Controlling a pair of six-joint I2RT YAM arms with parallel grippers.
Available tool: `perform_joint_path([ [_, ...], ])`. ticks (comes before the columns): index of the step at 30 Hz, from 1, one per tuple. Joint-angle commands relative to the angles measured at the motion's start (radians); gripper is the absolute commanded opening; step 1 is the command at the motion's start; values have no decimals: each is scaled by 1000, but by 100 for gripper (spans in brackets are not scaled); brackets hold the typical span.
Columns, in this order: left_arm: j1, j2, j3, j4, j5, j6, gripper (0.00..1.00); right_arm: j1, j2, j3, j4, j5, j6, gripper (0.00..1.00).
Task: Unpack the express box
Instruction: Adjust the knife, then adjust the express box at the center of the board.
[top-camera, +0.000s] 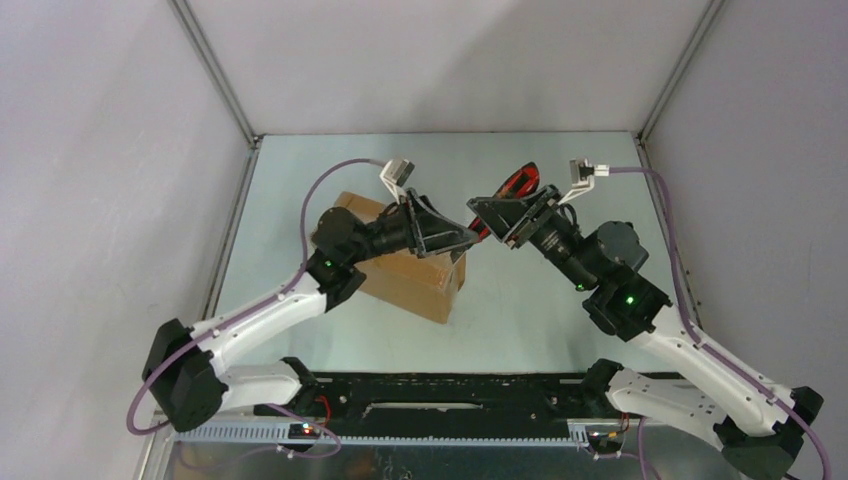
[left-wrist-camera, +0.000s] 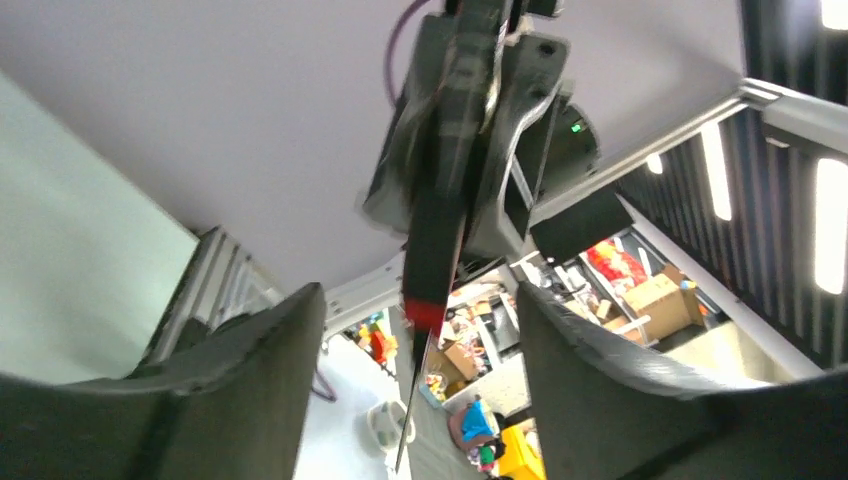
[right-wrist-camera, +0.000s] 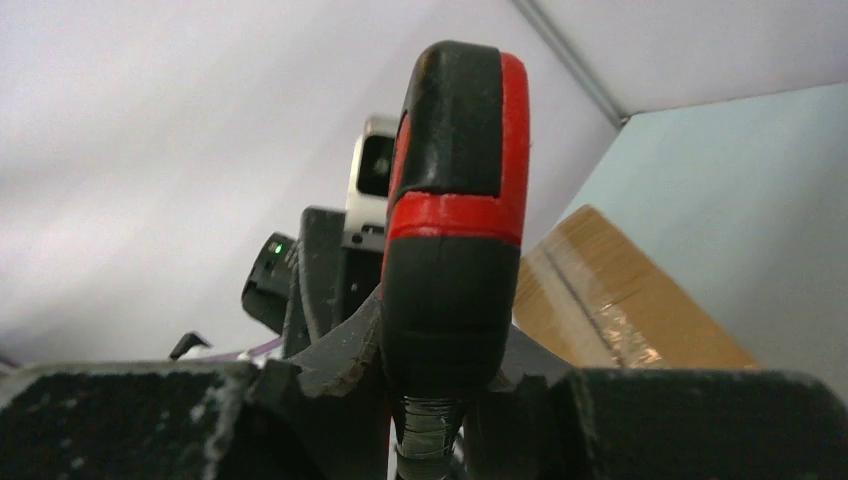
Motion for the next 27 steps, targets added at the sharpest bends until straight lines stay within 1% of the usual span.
perform_joint_path([
  [1, 62, -133, -81, -200, -22, 113, 85, -34, -48, 2, 20, 50, -86, 0],
  [2, 90, -194, -85, -302, -46, 165, 87, -40, -55, 2, 24, 59, -111, 0],
  [4, 147, -291, -58, -545, -139, 297, 89, -53, -60, 4, 21, 76, -162, 0],
  [5, 170, -334, -19, -714, -237, 377, 89, -61, -55, 10, 17, 69, -196, 0],
  [6, 186, -370, 56, -950, -372, 452, 88, -67, -46, 24, 7, 67, -226, 0],
  [8, 211, -395, 160, -1219, -667, 557, 89, -70, -27, 32, -6, 73, -277, 0],
  [9, 228, -386, 194, -1306, -774, 582, 90, -70, -18, 33, -10, 79, -302, 0],
  [11, 285, -339, 228, -1409, -880, 599, 90, -73, 3, 41, -33, 111, -351, 0],
  [13, 301, -322, 252, -1551, -1012, 552, 92, -86, 38, 51, -62, 148, -413, 0],
  [14, 300, -349, 238, -1605, -1069, 509, 93, -96, 57, 52, -68, 158, -440, 0],
  [15, 300, -394, 196, -1631, -1120, 465, 96, -108, 79, 51, -66, 157, -458, 0],
  [16, 300, -448, 145, -1626, -1135, 430, 98, -118, 102, 51, -53, 153, -473, 0],
  [18, 301, -504, 76, -1638, -1134, 380, 100, -120, 159, 51, 2, 164, -523, 0],
  [23, 301, -488, 6, -1586, -1065, 358, 100, -136, 307, 51, 169, 190, -629, 0],
  [27, 301, -466, -19, -1589, -1046, 313, 99, -155, 420, 58, 227, 143, -650, 0],
])
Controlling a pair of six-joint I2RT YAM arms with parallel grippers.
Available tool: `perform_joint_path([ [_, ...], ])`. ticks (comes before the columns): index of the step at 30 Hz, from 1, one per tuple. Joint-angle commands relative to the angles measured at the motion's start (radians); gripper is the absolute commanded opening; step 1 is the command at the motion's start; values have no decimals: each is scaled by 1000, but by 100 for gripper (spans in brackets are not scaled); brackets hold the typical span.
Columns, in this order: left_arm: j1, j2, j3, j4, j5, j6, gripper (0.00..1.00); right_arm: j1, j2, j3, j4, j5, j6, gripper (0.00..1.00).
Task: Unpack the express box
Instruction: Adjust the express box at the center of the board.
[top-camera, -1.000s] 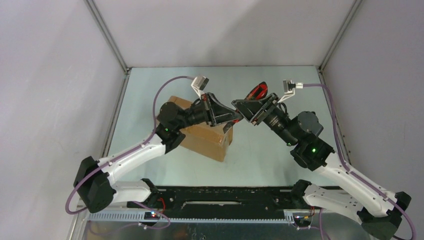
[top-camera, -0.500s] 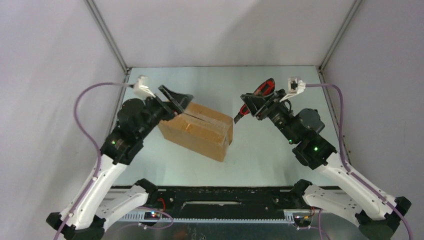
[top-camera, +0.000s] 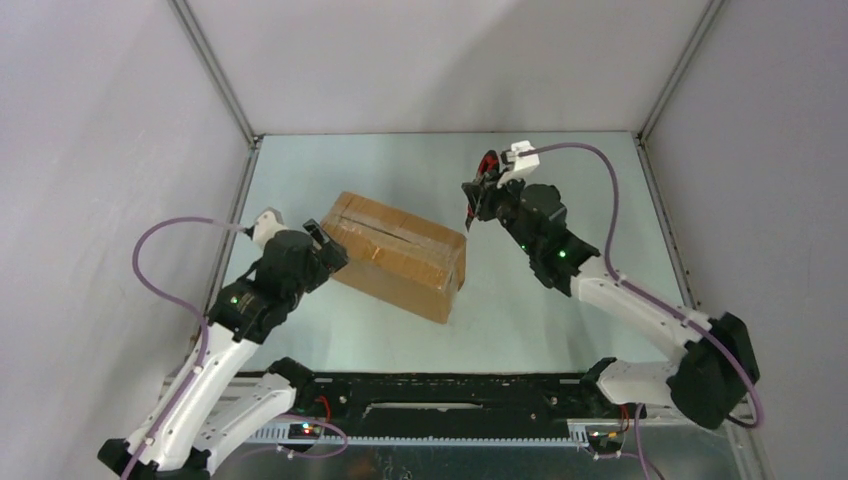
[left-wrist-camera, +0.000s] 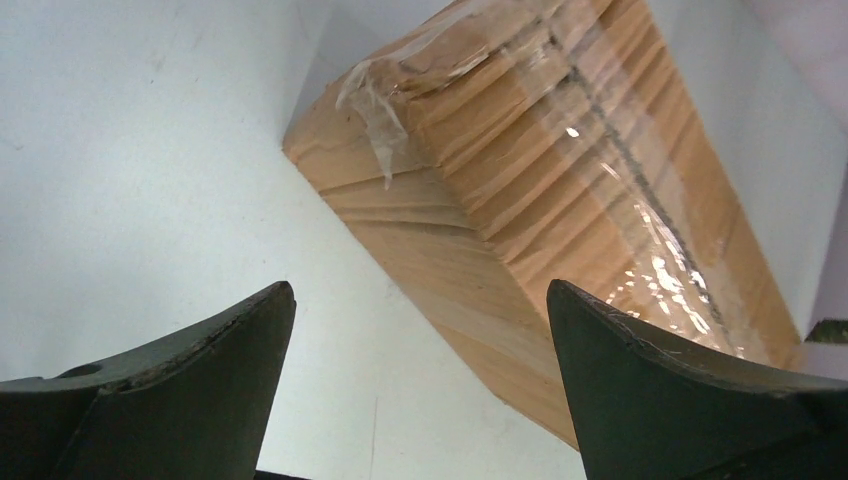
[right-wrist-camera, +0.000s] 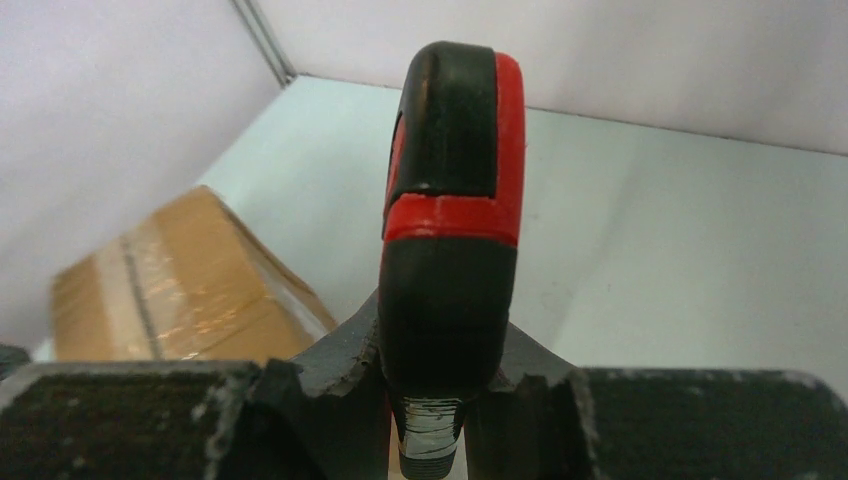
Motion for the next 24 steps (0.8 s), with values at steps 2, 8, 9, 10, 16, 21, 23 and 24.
perform_joint_path([
  [2, 3, 29, -64, 59, 5, -66, 98, -6, 109, 58, 168, -29, -75, 0],
  [8, 16, 131, -52, 191, 55, -16, 94, 90, 112, 54, 95, -42, -60, 0],
  [9, 26, 148, -39, 216, 74, 4, 94, 110, 83, 38, 77, -33, -47, 0],
  [10, 39, 174, -21, 238, 98, 29, 93, 135, 46, 12, 63, -20, -30, 0],
  [16, 55, 355, 158, 317, 254, 173, 95, 337, -181, -133, 4, 117, 137, 0],
  [21, 28, 587, 376, 322, 492, 303, 96, 446, -205, -149, -21, 220, 144, 0],
  [23, 9, 624, 465, 252, 470, 351, 96, 403, -227, -149, -49, 239, 132, 0],
  [24, 8, 613, 490, 232, 450, 359, 97, 356, -248, -149, -67, 223, 129, 0],
])
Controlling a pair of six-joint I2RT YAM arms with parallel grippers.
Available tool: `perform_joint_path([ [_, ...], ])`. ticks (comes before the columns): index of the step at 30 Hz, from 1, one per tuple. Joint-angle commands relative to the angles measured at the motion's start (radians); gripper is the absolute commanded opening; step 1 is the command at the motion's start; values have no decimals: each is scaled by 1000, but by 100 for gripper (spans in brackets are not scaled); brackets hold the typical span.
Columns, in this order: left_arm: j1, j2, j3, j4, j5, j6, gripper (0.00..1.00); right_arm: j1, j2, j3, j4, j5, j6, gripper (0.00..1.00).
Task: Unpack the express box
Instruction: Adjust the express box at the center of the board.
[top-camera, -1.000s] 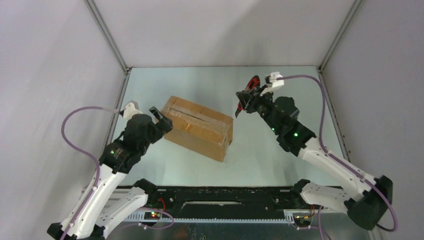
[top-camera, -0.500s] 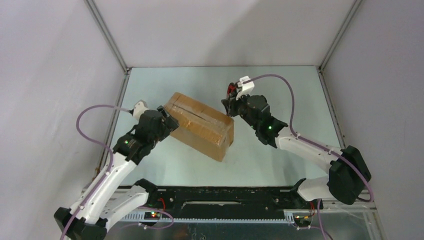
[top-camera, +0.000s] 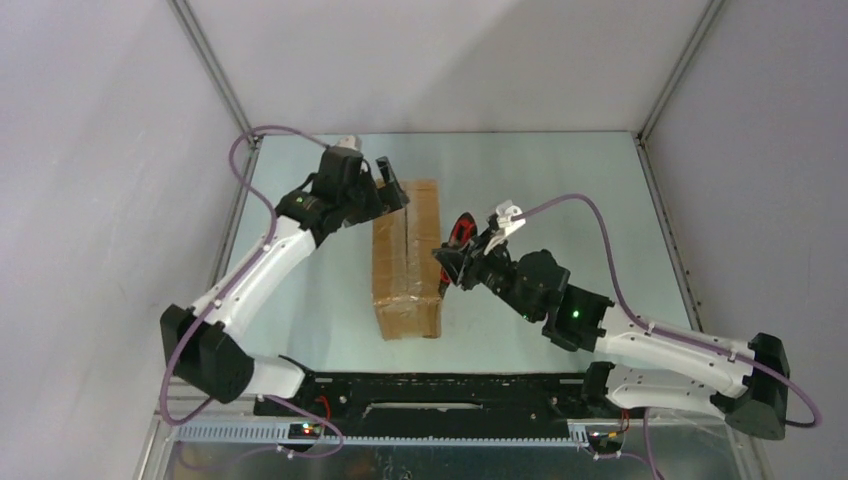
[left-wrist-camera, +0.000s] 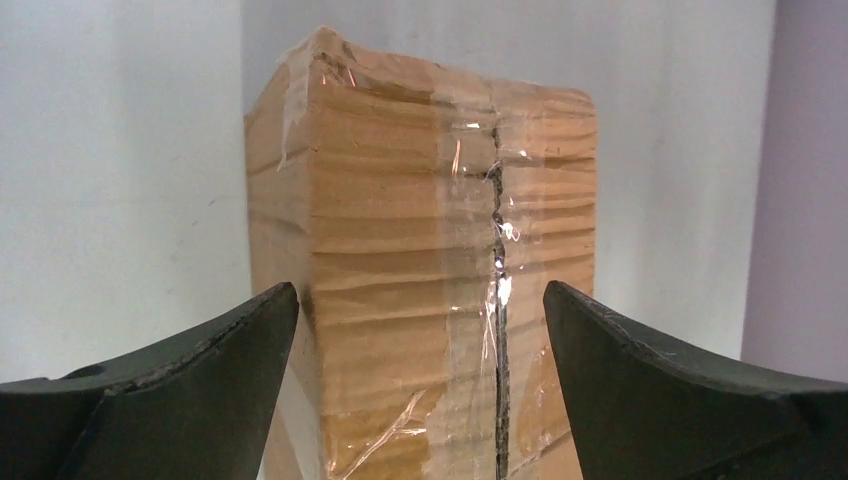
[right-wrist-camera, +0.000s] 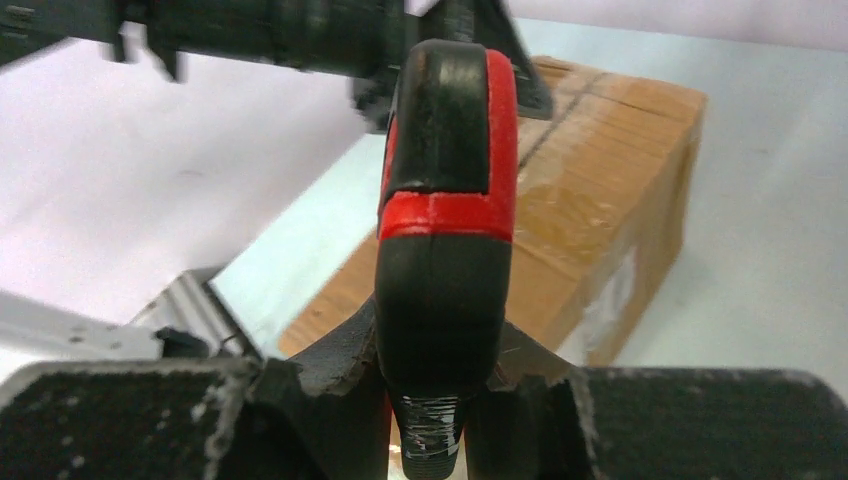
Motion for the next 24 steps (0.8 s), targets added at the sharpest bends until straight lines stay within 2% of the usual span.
perform_joint_path([
  [1, -26, -5, 182, -69, 64, 135, 98, -136, -61, -4, -44, 72, 4, 0],
  [4, -36, -114, 202, -188, -36, 109, 98, -283, -88, 23, -52, 53, -79, 0],
  [6, -83, -205, 142, -250, -124, 69, 98, -376, -68, 33, -4, -14, -100, 0],
  [10, -171, -395, -60, -317, -230, -88, 98, -501, 60, 55, 177, -114, -116, 0],
  [13, -294, -508, -174, -356, -290, -229, 97, -562, 219, 91, 375, -193, -118, 0],
  [17, -391, -615, -284, -389, -264, -324, 91, -625, 461, 178, 665, -283, -61, 0],
  [20, -467, -680, -380, -363, -215, -390, 84, -645, 626, 301, 765, -330, -54, 0],
  [24, -532, -666, -484, -291, -167, -425, 79, -648, 807, 463, 828, -390, -39, 0],
])
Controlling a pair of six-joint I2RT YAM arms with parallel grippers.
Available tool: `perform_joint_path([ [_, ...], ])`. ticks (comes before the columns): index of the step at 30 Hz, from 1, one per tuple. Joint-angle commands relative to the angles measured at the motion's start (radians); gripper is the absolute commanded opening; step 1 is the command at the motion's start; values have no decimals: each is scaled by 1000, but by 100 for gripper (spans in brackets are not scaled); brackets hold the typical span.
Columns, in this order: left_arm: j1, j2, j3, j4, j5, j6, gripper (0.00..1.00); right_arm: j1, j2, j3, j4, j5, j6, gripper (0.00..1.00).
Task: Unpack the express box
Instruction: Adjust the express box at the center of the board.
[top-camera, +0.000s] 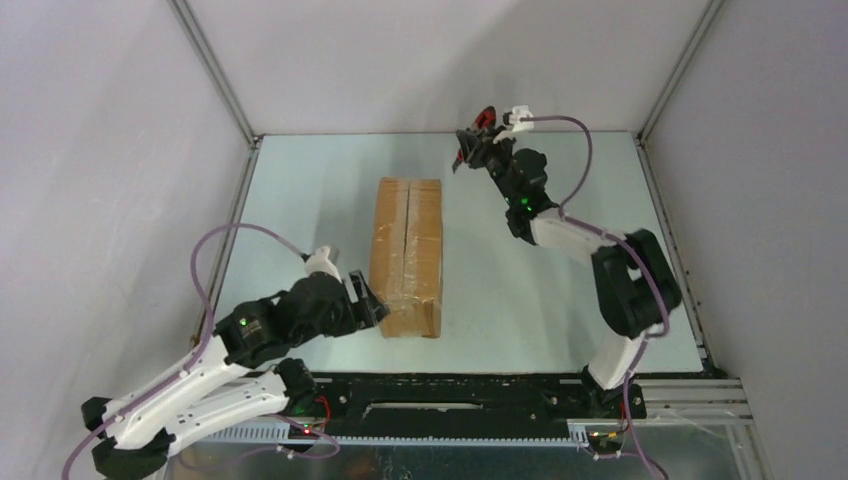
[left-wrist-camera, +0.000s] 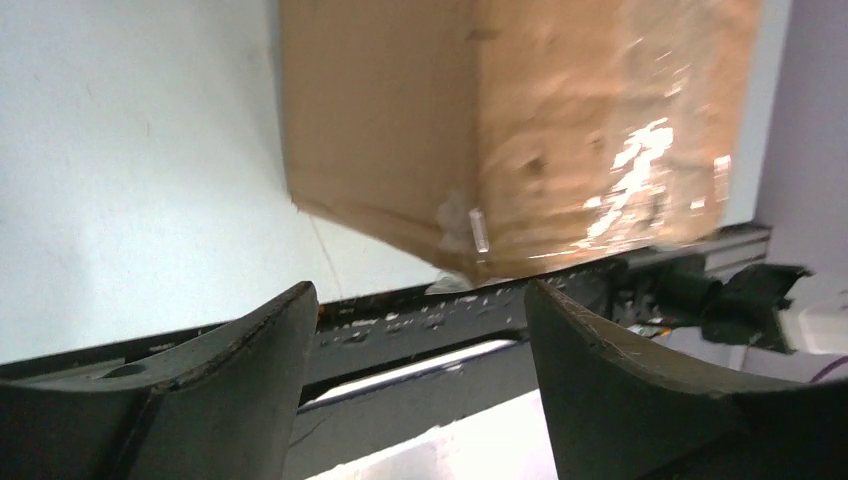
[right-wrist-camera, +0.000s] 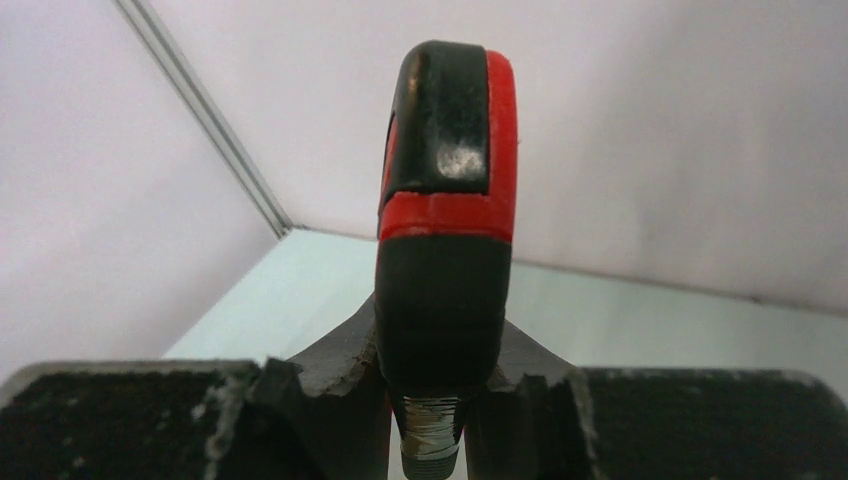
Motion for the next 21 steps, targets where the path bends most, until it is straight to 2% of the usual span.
perform_joint_path([
  [1, -50, 17, -87, 79, 47, -92, 79, -2, 138, 210, 222, -133, 35, 0],
  [5, -36, 37, -107, 92, 31, -90, 78, 17, 175, 266, 129, -234, 50, 0],
  [10, 172, 5, -96, 63, 38, 30, 79, 43, 62, 105, 50, -291, 46, 0],
  [16, 381, 71, -31, 78, 87, 211, 79, 71, -168, -175, 37, -299, 70, 0],
  [21, 545, 169, 17, 167, 143, 310, 79, 212, -489, -387, -126, -139, 57, 0],
])
